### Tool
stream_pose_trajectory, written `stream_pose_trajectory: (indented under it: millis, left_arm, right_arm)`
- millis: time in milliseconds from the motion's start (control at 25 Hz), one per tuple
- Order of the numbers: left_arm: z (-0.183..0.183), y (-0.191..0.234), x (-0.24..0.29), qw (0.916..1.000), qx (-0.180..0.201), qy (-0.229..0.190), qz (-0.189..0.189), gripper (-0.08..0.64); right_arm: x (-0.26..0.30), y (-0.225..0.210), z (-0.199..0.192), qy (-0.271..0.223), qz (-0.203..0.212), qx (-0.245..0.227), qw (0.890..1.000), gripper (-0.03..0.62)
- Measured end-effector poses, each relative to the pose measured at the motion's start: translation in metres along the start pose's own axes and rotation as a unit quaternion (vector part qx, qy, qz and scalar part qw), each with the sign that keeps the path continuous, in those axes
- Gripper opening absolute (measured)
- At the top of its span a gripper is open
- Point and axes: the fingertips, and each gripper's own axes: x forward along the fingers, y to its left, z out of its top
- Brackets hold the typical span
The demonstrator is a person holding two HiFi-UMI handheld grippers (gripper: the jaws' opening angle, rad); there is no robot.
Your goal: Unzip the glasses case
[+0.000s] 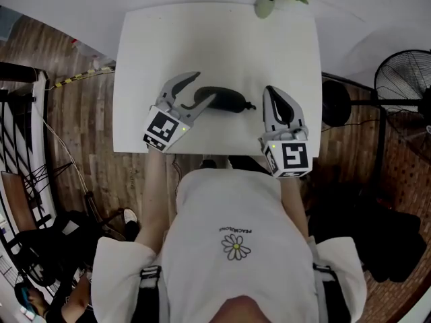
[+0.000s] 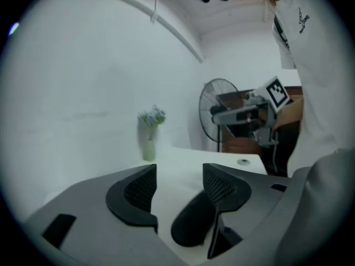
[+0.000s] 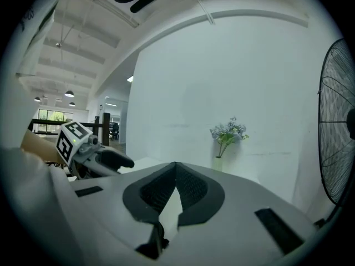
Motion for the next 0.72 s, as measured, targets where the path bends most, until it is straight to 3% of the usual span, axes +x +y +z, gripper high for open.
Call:
stream_pose_trajectory:
  millis: [120, 240, 360, 720]
  left_arm:
    - [-0.052, -0.029, 0.016, 0.9913, 0.011, 0.094, -0.092, 0.322]
    - [-0.088, -0.041, 0.021, 0.9787, 0.043, 0.158, -0.124, 0.347]
    - [-0.102, -0.043, 0.026, 0.9741, 0.054, 0.175, -0.133, 0.347]
    - [-0.122, -0.037, 0.033, 0.9716, 0.044, 0.193, -0.13, 0.345]
  right_arm:
    - [-0.005, -0.002, -0.015, 0.02, -0.002, 0.007, 1.0, 0.006]
    - [-0.007, -0.002, -0.025, 0.036, 0.0, 0.003, 0.999, 0.006]
    - [-0.011, -0.003, -0.033, 0.047, -0.005, 0.008, 0.999, 0.006]
    - [-0.017, -0.006, -0.045, 0.065, -0.016, 0.018, 0.998, 0.006]
